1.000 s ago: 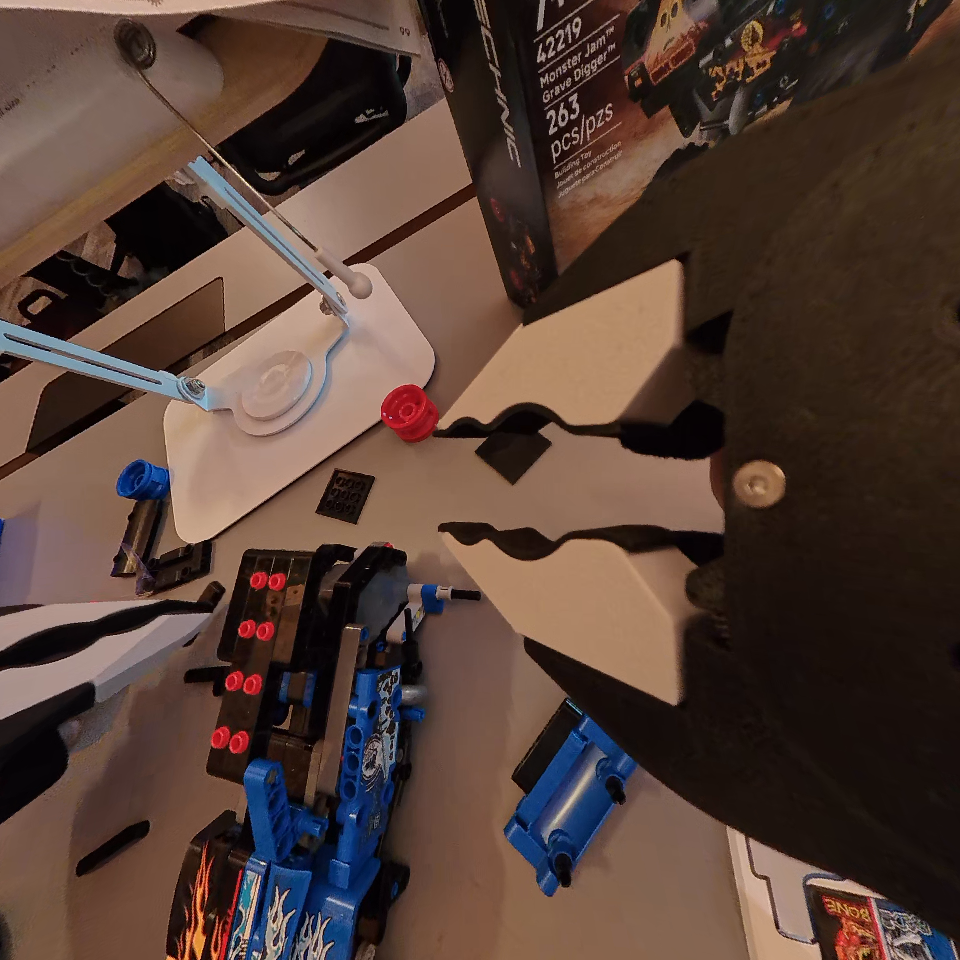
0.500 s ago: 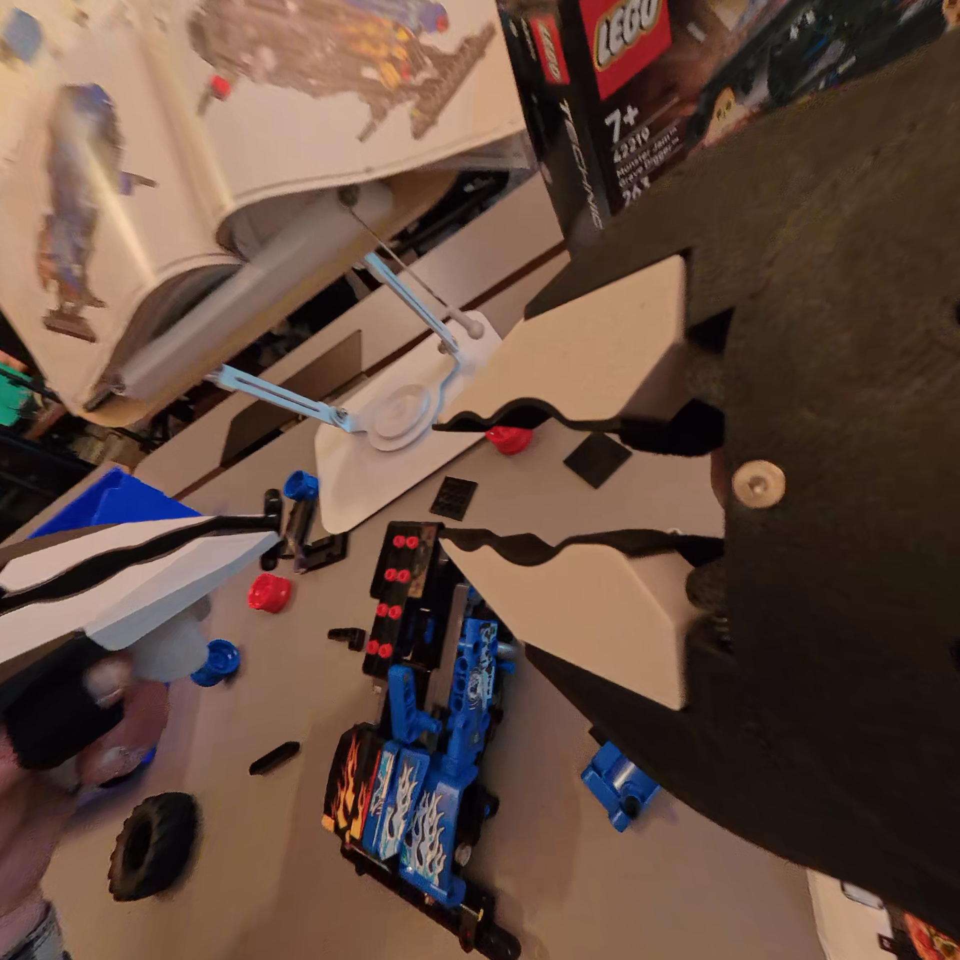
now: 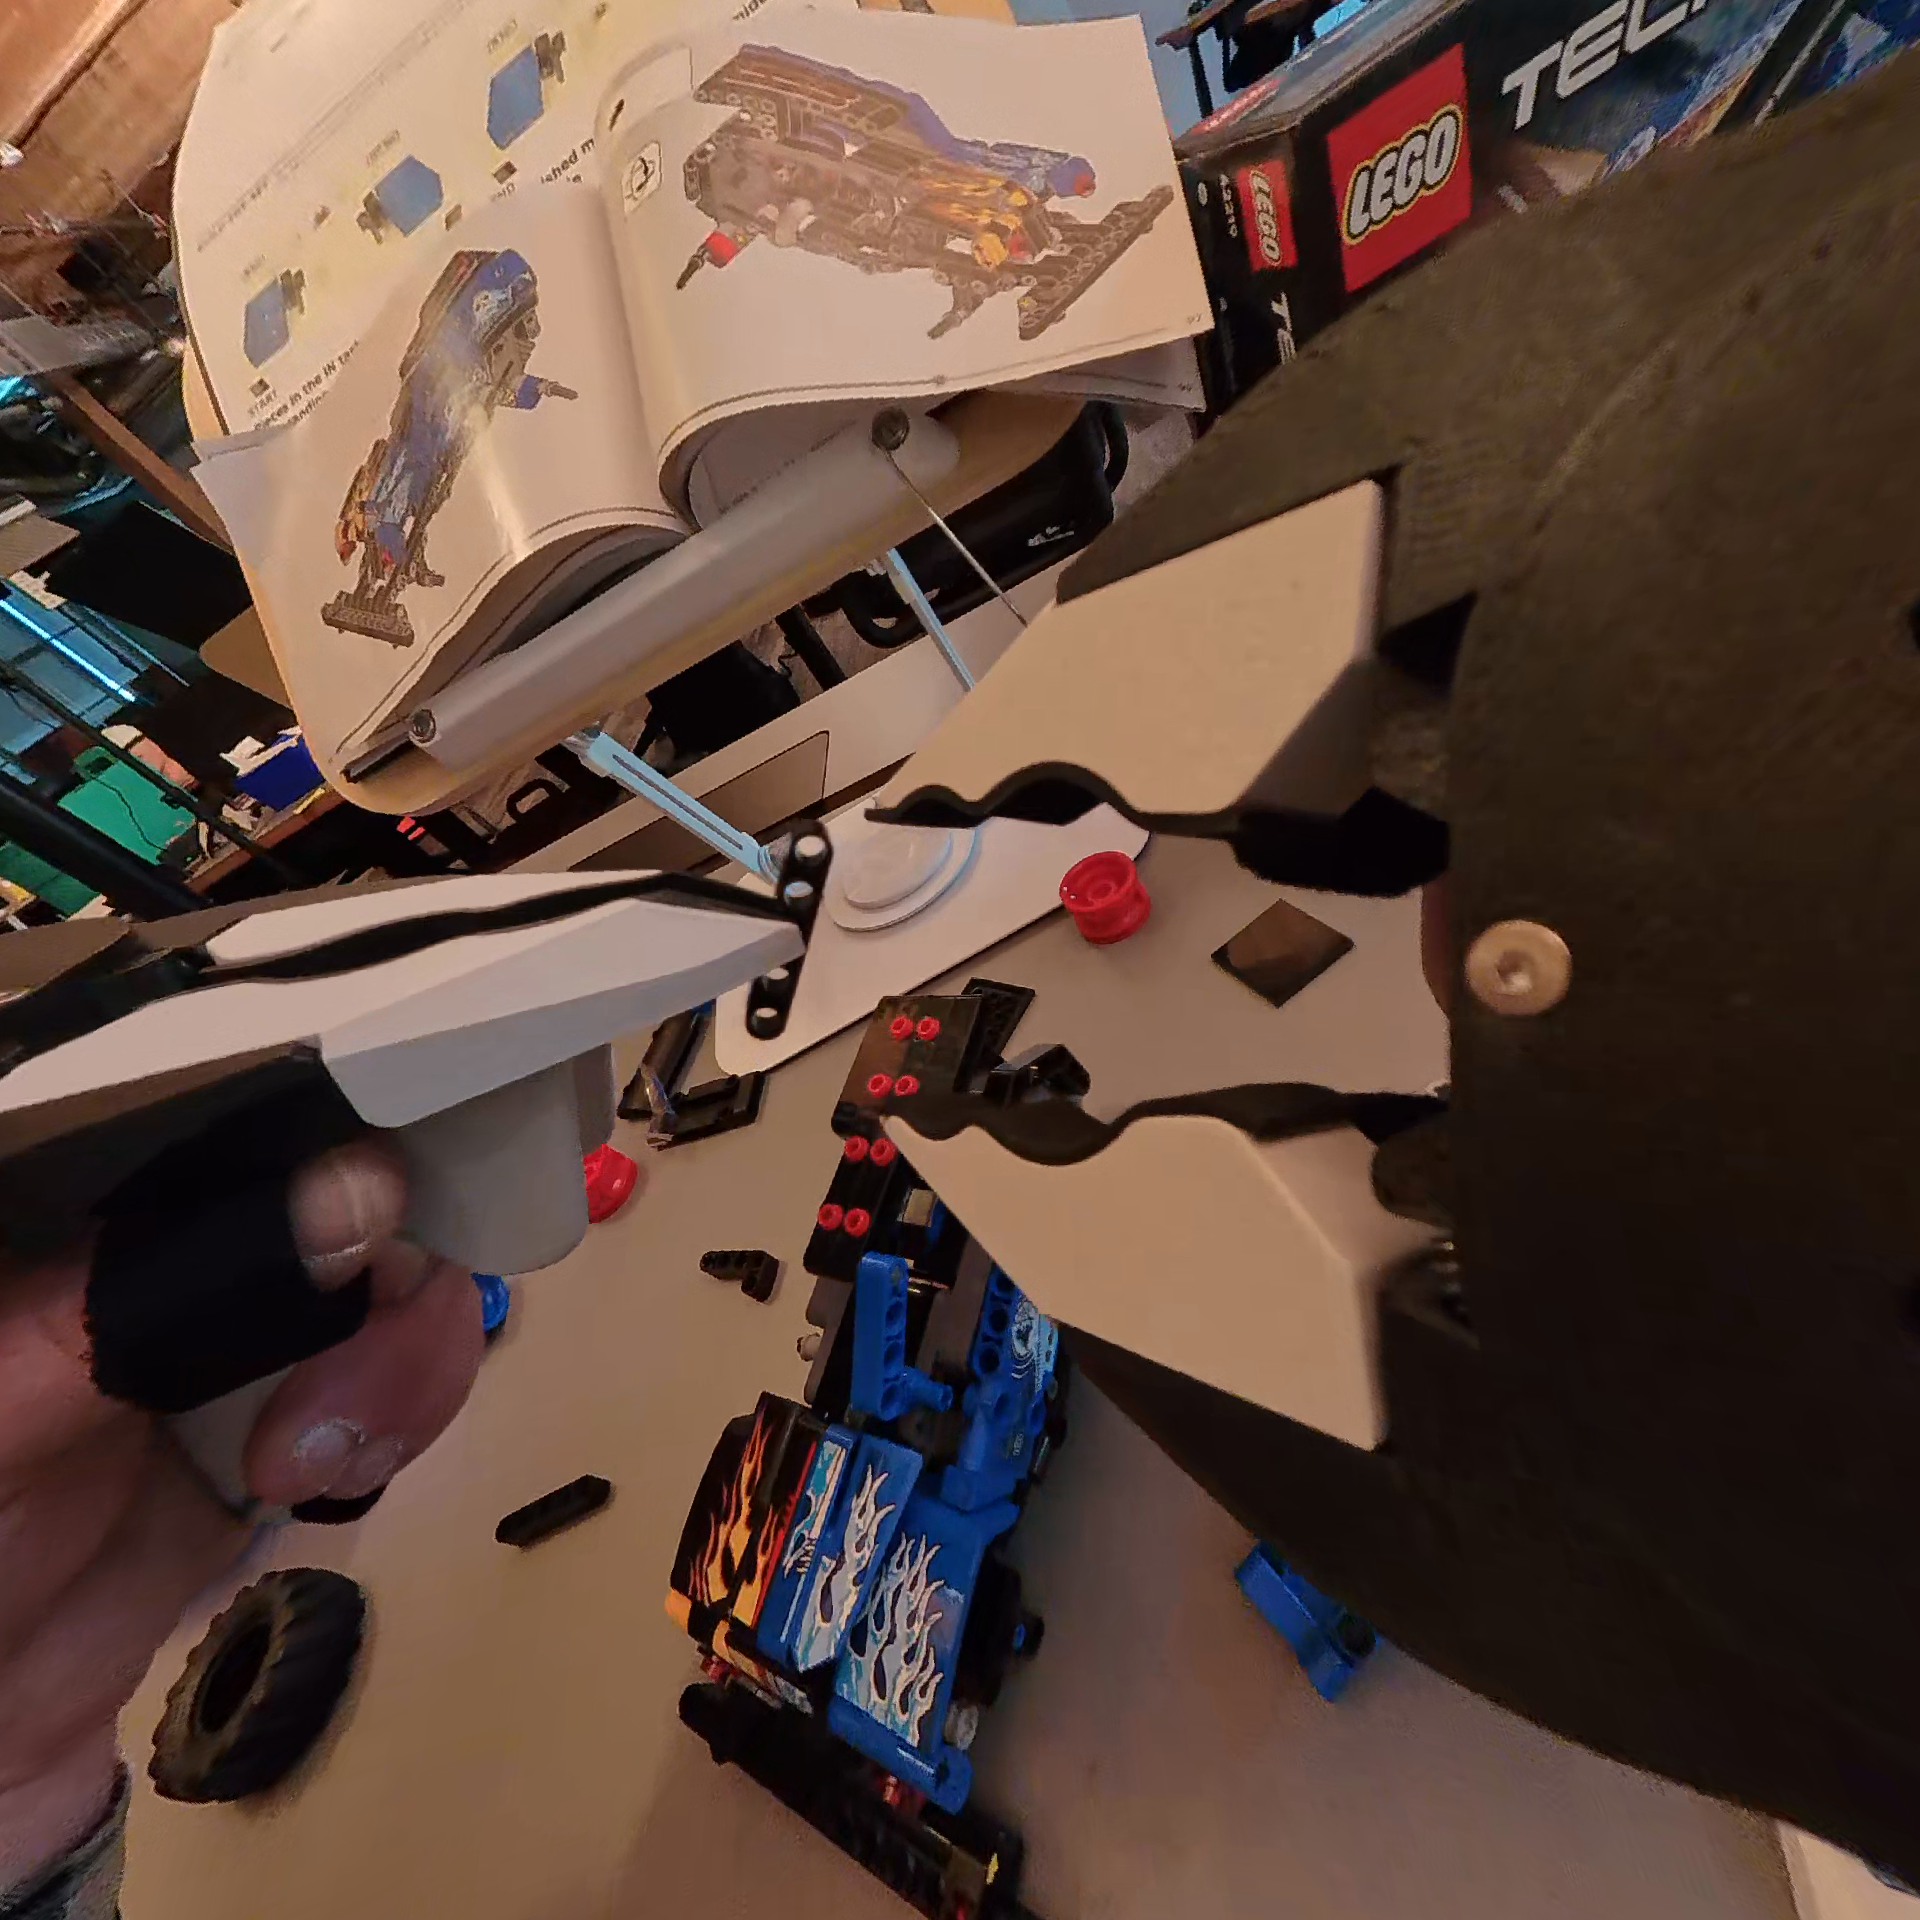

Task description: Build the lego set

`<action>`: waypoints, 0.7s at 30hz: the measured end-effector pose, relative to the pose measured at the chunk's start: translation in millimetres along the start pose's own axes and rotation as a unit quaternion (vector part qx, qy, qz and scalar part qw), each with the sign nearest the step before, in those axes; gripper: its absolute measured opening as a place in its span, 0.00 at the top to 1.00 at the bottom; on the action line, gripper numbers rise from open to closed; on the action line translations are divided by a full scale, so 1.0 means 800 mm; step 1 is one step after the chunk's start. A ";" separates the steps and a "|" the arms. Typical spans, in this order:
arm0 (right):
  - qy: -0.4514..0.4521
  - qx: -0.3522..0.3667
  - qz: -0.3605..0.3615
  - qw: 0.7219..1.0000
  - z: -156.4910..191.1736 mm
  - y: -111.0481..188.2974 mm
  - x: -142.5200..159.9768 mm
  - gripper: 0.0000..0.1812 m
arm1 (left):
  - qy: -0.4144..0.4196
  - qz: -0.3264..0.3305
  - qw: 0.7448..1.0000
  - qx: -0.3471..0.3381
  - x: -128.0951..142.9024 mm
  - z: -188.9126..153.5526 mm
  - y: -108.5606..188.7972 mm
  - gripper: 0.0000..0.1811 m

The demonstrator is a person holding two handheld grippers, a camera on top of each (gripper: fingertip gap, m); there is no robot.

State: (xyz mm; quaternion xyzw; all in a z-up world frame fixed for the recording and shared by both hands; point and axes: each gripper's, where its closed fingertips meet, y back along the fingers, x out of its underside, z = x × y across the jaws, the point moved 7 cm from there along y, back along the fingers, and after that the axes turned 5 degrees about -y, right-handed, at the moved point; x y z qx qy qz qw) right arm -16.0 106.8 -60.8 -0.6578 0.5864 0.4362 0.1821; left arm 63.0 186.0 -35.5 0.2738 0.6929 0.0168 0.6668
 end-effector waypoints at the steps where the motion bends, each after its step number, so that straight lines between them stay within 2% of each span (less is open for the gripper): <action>1: 0.001 0.001 0.000 1.000 0.001 -0.001 -0.001 0.72 | -0.001 0.002 1.000 -0.001 0.000 -0.001 -0.003 0.97; 7: -0.001 0.013 0.008 1.000 0.002 -0.004 -0.001 0.72 | -0.006 0.015 1.000 -0.005 0.001 -0.007 -0.014 0.97; 15: -0.013 0.024 0.014 1.000 0.000 -0.004 0.001 0.80 | -0.008 0.023 1.000 -0.010 0.003 -0.008 -0.016 0.97; 21: -0.019 0.023 0.005 1.000 0.003 -0.002 -0.003 0.75 | -0.003 0.014 1.000 -0.027 0.002 -0.002 -0.013 0.97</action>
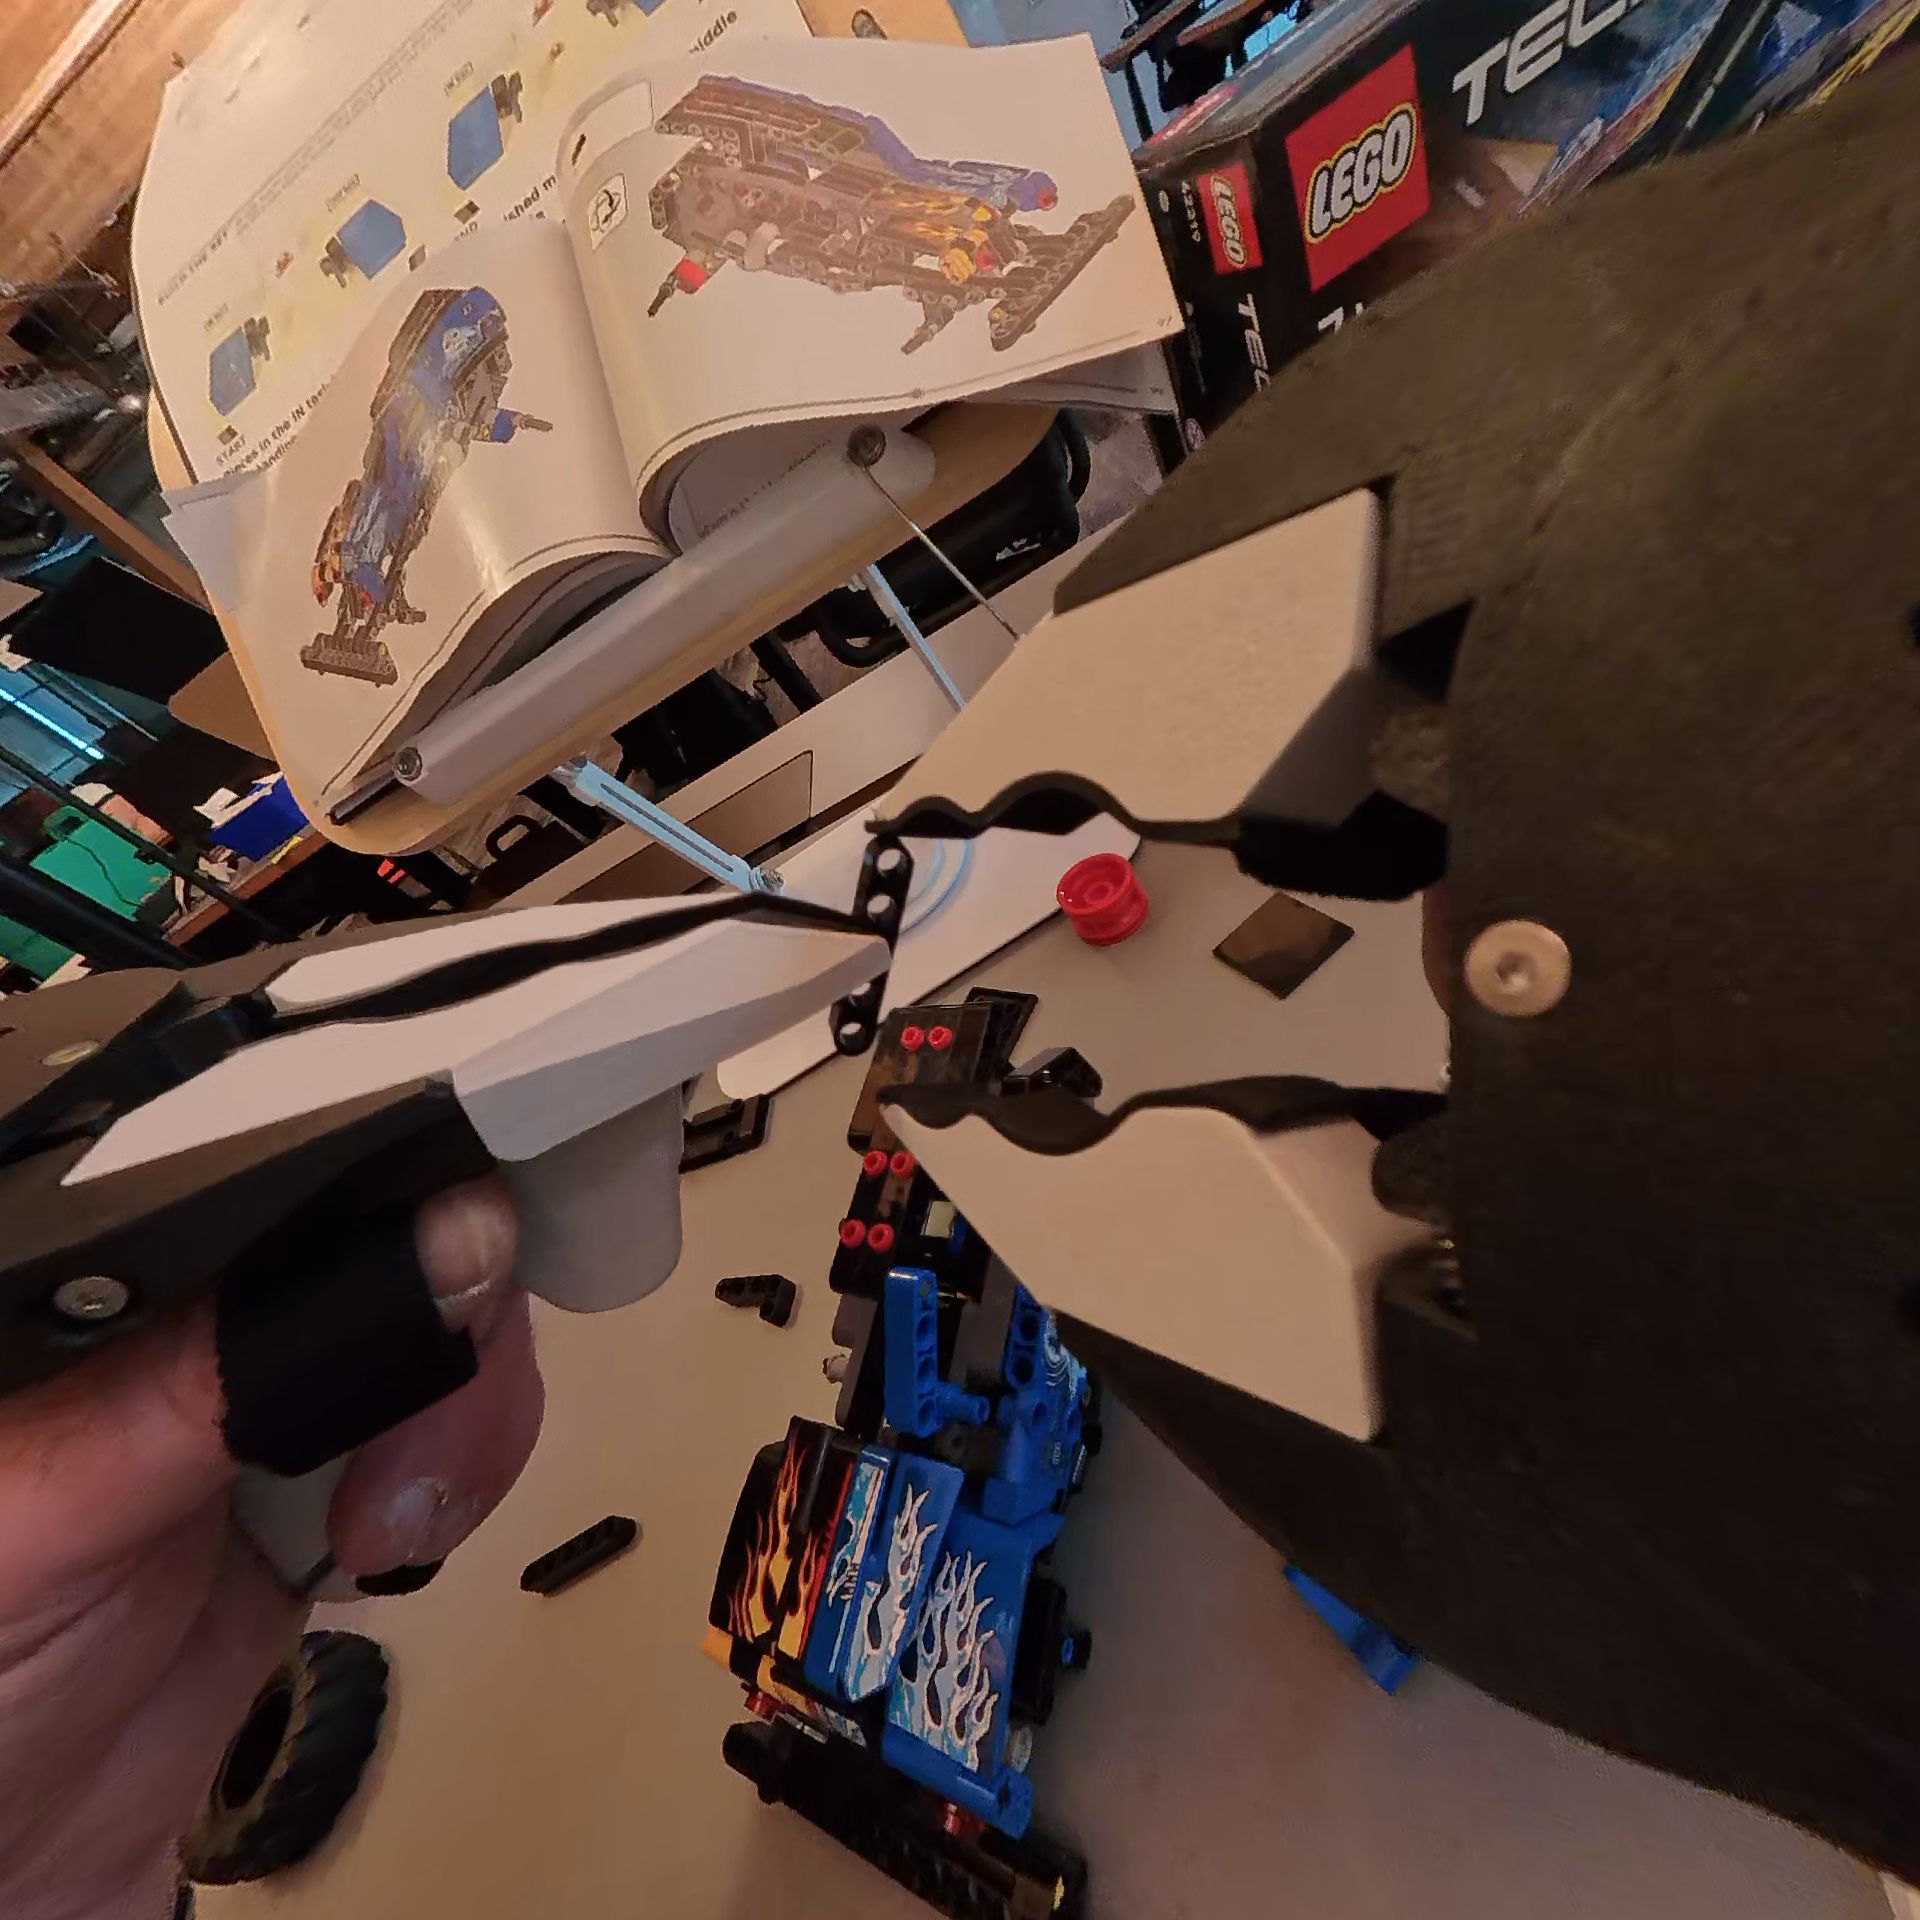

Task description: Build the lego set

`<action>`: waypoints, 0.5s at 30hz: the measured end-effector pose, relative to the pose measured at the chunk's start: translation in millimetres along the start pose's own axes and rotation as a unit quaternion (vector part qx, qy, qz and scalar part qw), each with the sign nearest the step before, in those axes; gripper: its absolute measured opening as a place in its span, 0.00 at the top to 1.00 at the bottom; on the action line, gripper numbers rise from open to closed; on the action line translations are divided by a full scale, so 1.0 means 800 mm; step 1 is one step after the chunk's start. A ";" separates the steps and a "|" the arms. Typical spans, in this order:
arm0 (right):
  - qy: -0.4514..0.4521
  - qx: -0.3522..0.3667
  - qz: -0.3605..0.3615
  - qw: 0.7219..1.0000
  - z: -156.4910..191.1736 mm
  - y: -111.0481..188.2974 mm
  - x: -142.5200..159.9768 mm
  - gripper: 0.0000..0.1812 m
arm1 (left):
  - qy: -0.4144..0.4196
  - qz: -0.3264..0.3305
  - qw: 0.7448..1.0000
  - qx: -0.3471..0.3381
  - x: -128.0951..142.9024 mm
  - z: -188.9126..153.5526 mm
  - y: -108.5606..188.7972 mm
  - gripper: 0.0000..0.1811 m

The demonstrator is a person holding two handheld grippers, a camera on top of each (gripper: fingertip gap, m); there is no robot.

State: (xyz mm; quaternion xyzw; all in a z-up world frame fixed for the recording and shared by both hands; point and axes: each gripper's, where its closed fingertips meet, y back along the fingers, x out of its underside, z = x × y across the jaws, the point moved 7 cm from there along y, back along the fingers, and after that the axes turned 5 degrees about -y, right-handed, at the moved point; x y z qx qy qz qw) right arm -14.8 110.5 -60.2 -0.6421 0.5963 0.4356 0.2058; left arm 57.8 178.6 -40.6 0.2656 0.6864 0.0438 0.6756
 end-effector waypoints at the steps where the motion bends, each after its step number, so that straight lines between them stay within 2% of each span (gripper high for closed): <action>1: -0.001 0.002 0.001 1.000 0.001 -0.001 0.000 0.73 | 0.000 -0.001 1.000 -0.003 0.000 0.000 0.000 0.97; 15: -0.015 0.028 0.005 0.999 -0.004 0.000 0.003 0.78 | 0.018 -0.020 1.000 0.003 0.000 0.000 -0.009 0.97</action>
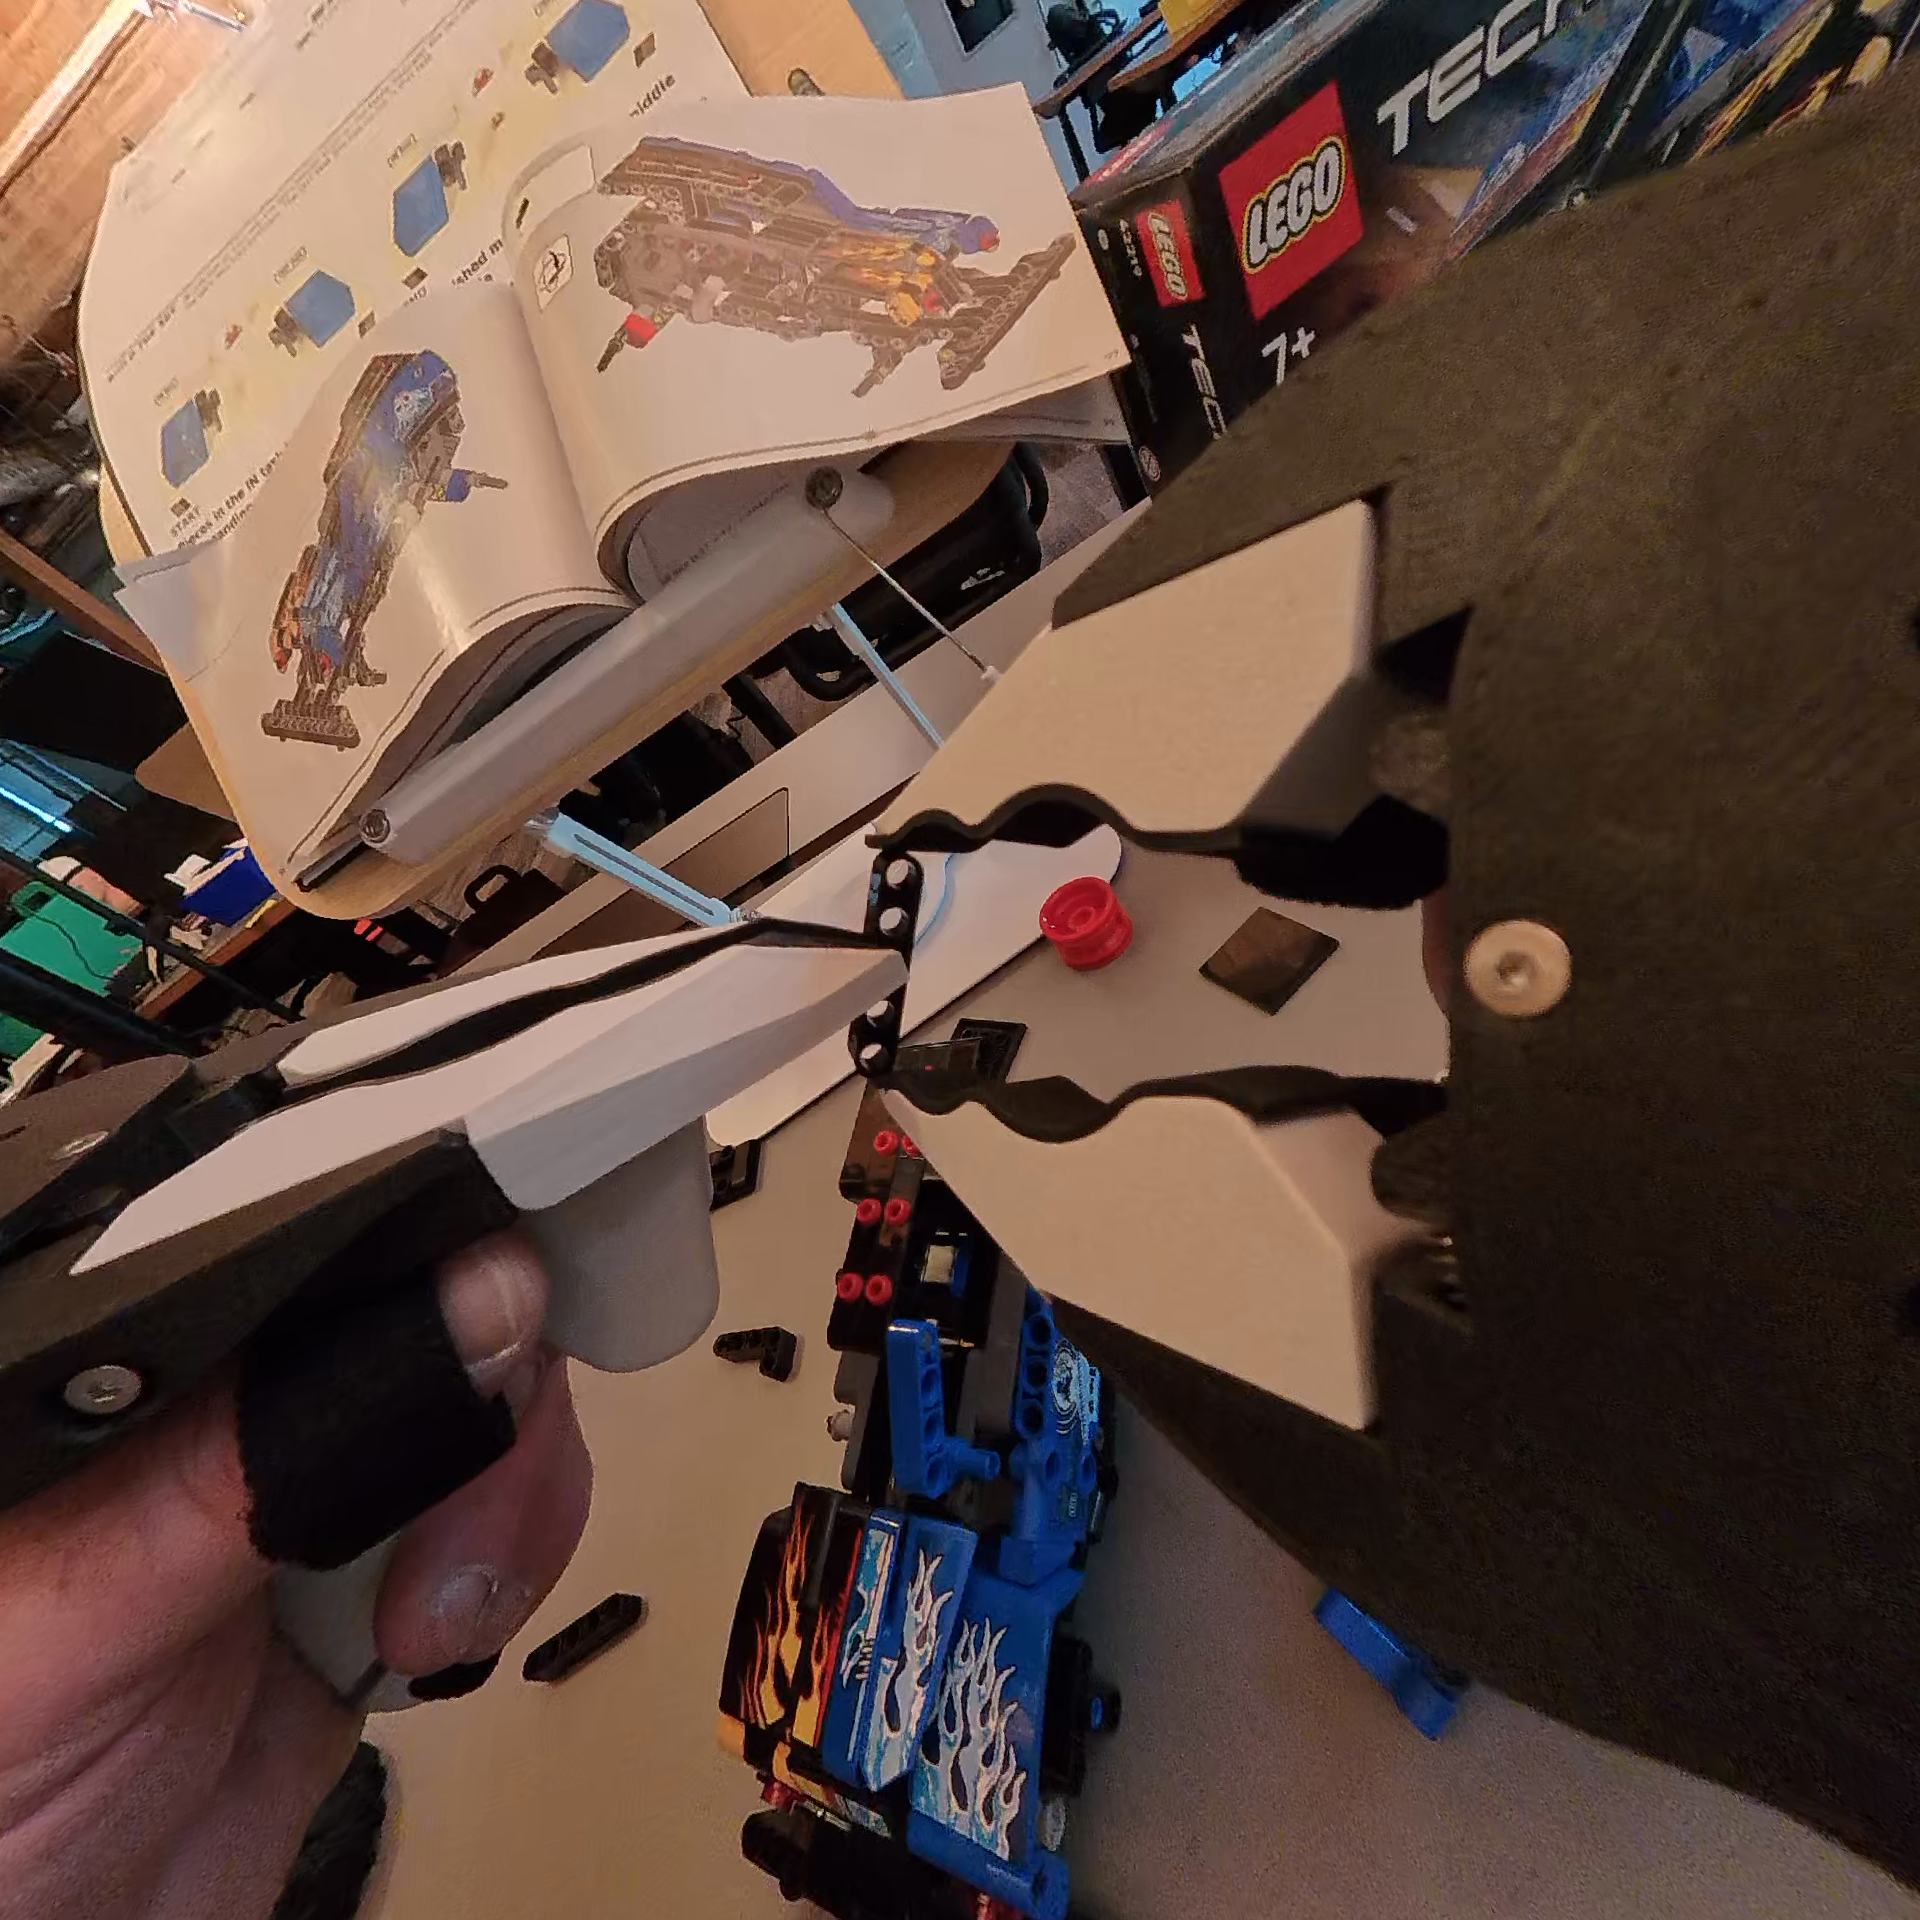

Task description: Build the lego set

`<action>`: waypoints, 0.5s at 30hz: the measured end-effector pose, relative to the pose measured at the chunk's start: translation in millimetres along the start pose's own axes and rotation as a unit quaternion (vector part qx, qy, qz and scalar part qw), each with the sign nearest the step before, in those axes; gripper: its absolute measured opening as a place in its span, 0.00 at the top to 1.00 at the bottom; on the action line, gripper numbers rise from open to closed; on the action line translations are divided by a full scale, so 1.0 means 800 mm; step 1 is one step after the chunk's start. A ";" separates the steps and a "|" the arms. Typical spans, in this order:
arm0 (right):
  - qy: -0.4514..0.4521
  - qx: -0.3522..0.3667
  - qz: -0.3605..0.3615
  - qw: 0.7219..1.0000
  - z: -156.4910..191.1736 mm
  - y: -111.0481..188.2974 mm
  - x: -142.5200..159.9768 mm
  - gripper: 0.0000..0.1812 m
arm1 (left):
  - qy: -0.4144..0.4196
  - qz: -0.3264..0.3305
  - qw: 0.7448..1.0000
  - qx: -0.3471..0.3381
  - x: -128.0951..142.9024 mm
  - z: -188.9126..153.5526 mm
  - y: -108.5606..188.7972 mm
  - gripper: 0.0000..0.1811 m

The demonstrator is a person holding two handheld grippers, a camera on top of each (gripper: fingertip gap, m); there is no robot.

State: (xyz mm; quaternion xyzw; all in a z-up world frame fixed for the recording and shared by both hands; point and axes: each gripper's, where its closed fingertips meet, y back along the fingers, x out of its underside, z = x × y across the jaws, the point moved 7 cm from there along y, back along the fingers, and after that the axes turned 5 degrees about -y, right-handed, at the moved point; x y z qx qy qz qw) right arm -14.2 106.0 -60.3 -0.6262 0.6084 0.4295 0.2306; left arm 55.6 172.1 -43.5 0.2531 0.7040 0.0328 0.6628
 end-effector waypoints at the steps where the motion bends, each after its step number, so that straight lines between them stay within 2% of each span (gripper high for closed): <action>1: 0.002 -0.001 0.001 1.000 0.000 0.000 0.001 0.78 | 0.001 0.000 1.000 0.001 0.000 0.000 0.000 0.97; 15: 0.008 -0.008 -0.004 1.000 0.002 0.002 0.002 0.78 | 0.003 -0.005 1.000 0.012 0.003 0.001 -0.001 0.96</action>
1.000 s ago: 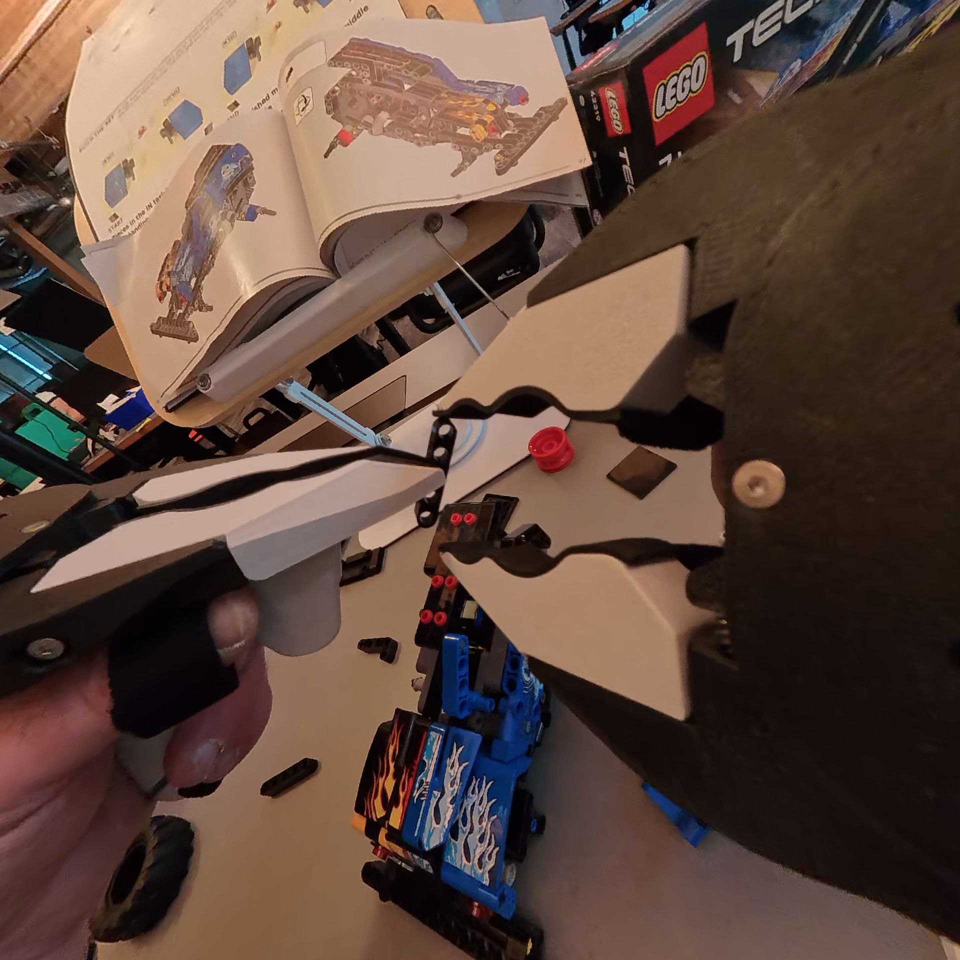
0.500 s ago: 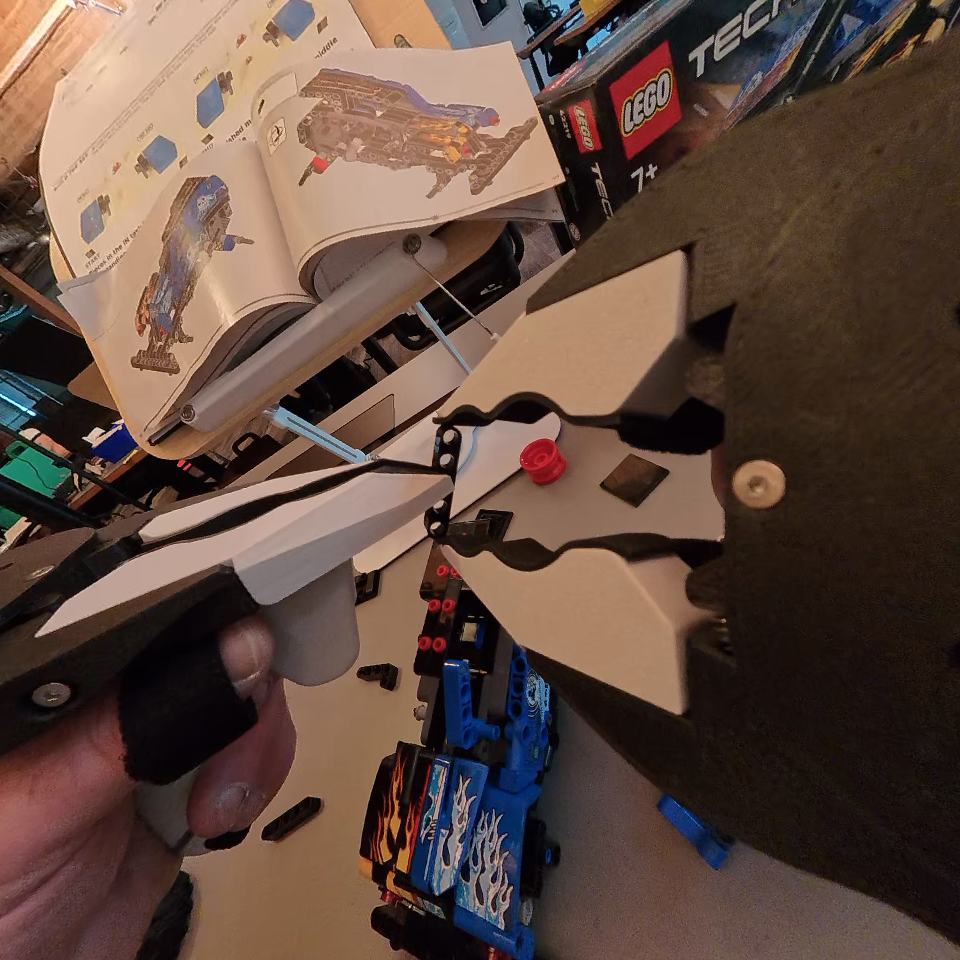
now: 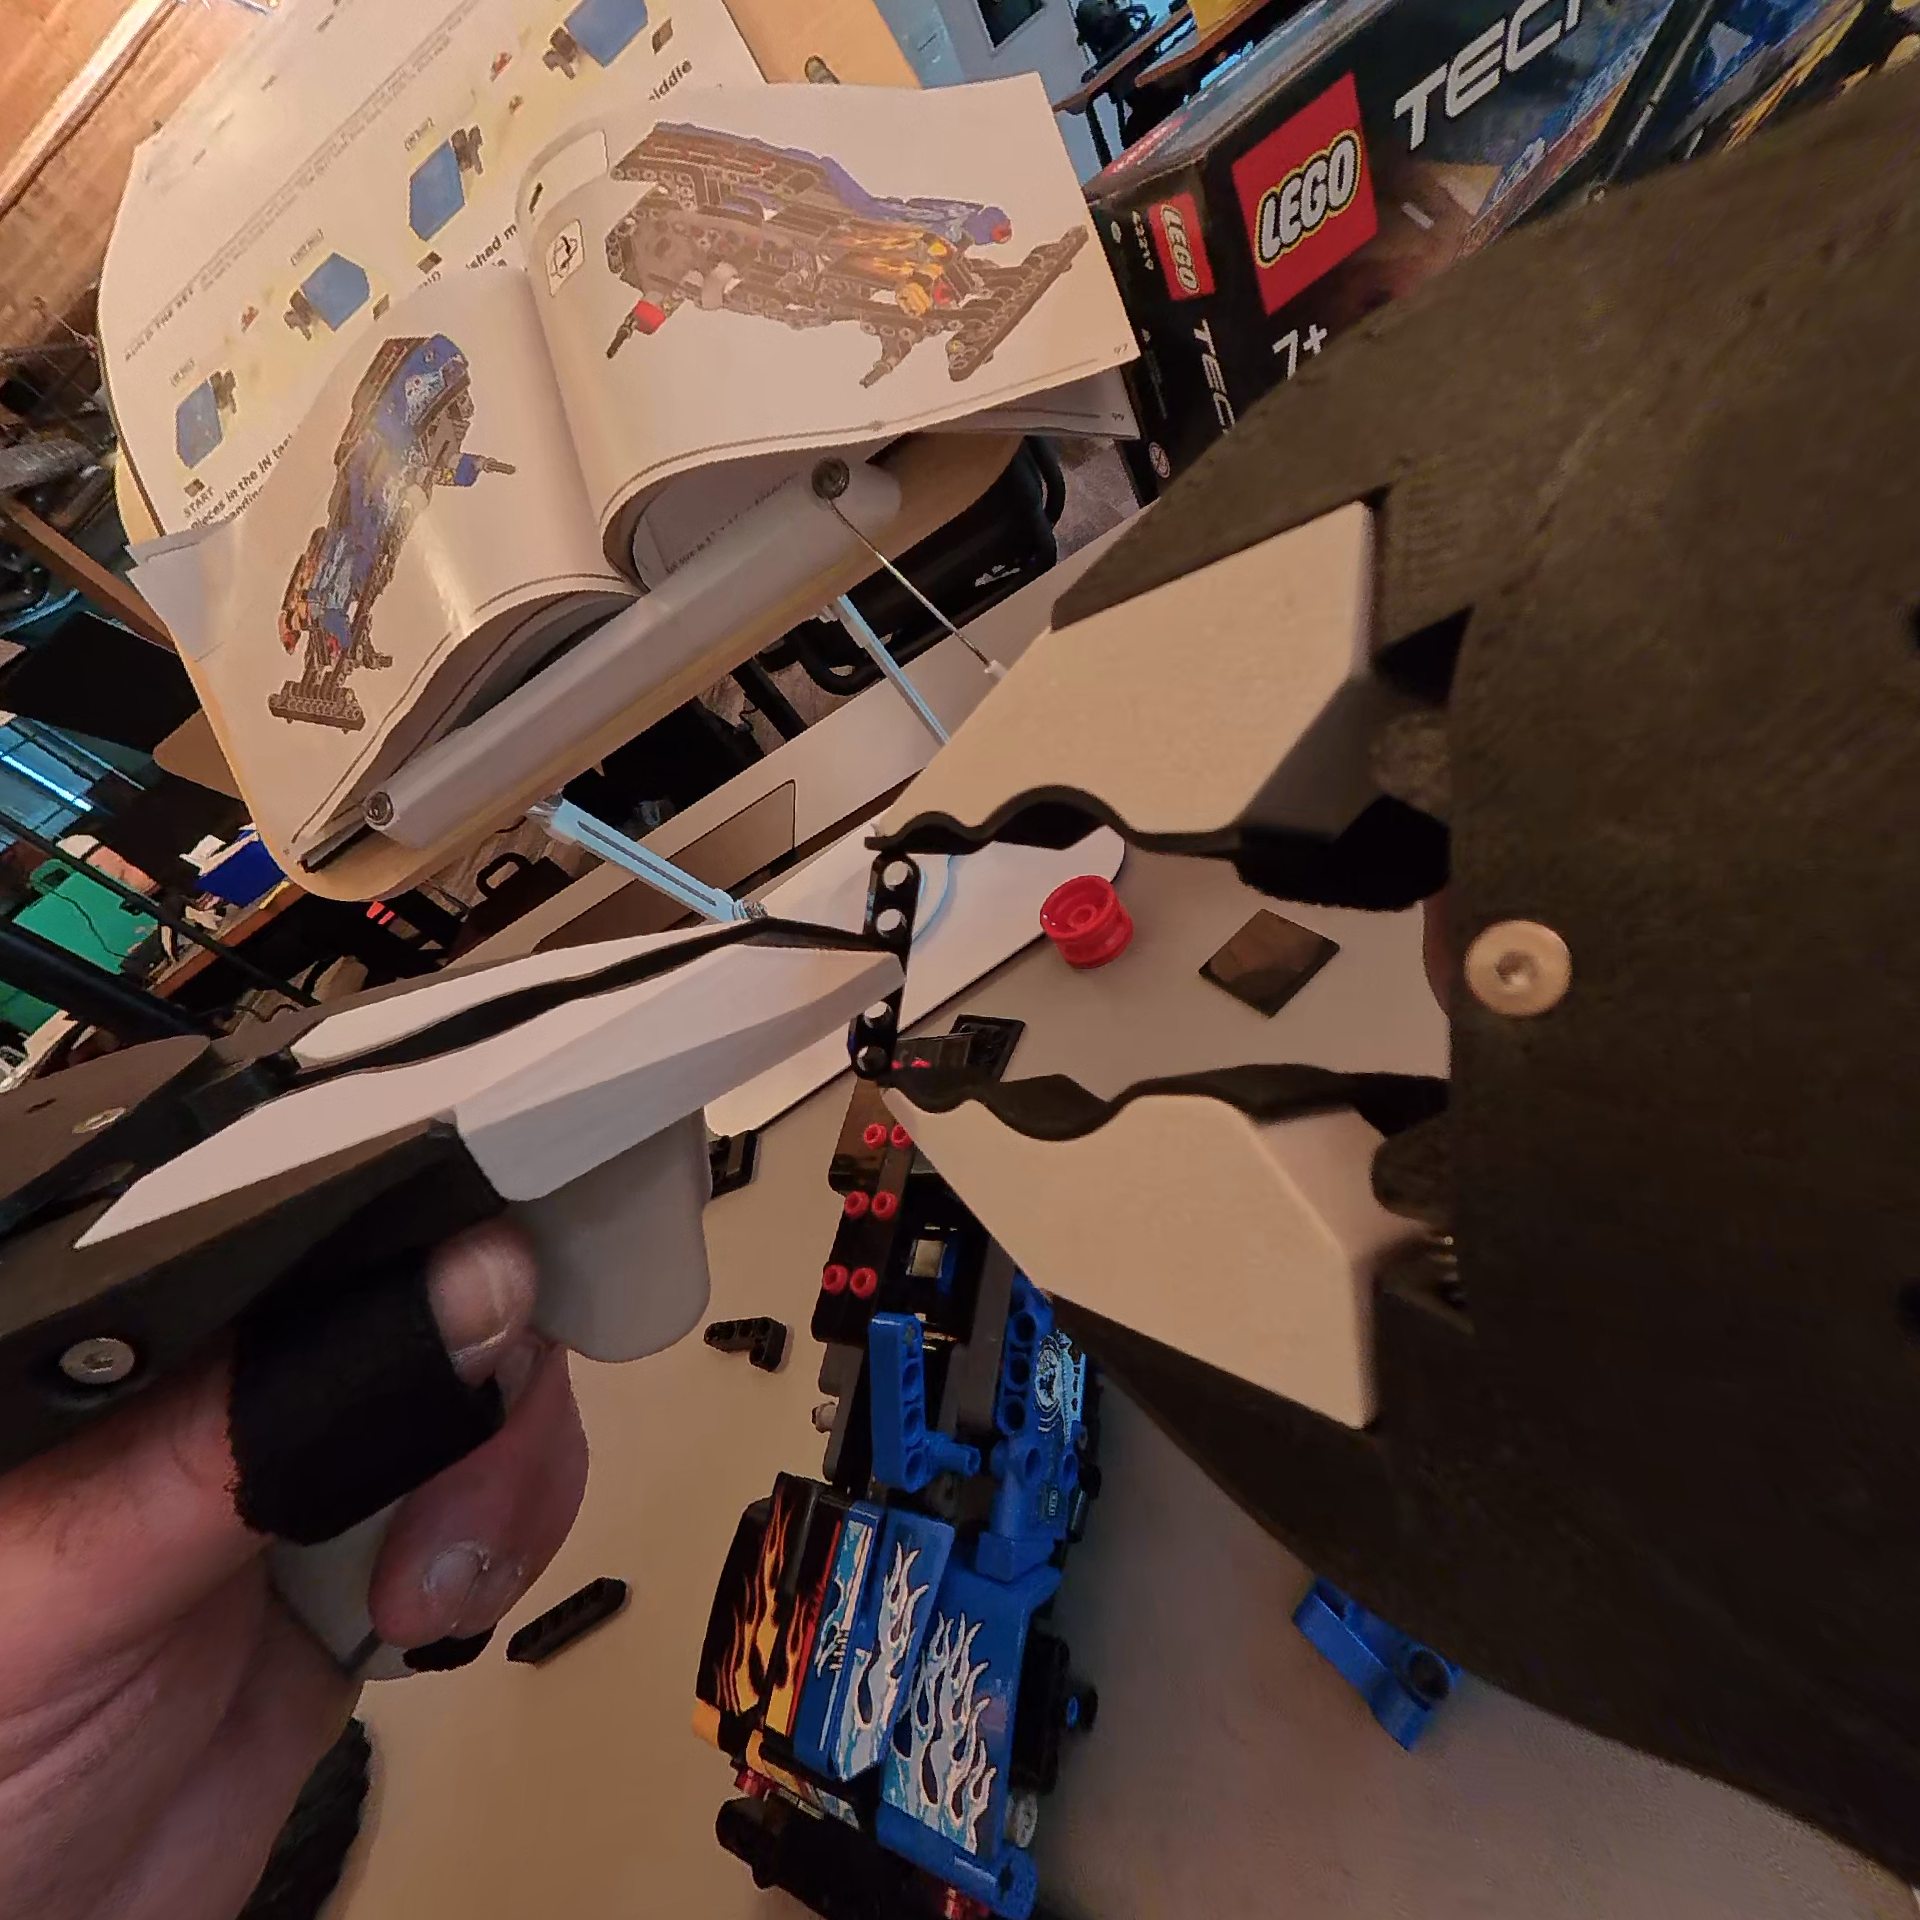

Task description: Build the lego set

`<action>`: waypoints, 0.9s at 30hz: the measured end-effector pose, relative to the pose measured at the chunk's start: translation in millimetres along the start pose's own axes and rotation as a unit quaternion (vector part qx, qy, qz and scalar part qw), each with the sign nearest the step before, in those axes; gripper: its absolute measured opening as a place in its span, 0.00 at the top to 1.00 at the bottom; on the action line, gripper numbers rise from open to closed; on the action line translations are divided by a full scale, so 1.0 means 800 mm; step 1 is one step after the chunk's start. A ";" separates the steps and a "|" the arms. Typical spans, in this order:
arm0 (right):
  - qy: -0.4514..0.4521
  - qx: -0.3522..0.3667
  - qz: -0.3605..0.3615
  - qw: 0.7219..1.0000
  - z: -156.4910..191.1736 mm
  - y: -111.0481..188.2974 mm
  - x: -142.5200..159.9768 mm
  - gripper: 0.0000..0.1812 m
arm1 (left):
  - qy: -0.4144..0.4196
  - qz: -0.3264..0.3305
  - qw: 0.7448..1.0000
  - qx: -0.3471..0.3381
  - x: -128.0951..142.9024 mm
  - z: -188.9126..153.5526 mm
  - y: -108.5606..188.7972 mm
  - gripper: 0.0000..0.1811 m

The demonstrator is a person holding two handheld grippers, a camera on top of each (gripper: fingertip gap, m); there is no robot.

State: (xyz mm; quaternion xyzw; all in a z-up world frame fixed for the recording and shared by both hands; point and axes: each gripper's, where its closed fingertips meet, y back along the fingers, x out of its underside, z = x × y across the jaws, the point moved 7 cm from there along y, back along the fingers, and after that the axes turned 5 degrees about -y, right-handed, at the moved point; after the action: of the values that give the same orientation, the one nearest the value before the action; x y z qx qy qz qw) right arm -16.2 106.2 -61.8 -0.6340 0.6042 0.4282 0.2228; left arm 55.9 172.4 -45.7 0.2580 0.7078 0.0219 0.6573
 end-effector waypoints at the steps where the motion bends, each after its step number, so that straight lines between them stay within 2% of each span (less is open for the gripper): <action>1: 0.000 0.000 -0.001 1.000 0.000 0.000 0.000 0.78 | 0.000 -0.001 1.000 0.001 0.000 0.000 0.000 0.96; 27: -0.013 -0.012 -0.016 1.000 -0.002 0.004 -0.003 0.79 | 0.000 -0.012 1.000 0.008 -0.001 0.002 0.007 0.94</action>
State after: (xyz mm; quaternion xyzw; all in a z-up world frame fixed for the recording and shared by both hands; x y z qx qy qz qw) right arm -18.7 105.9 -58.4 -0.6406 0.5857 0.4401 0.2298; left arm 59.4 176.6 -43.0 0.2548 0.7111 0.0089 0.6552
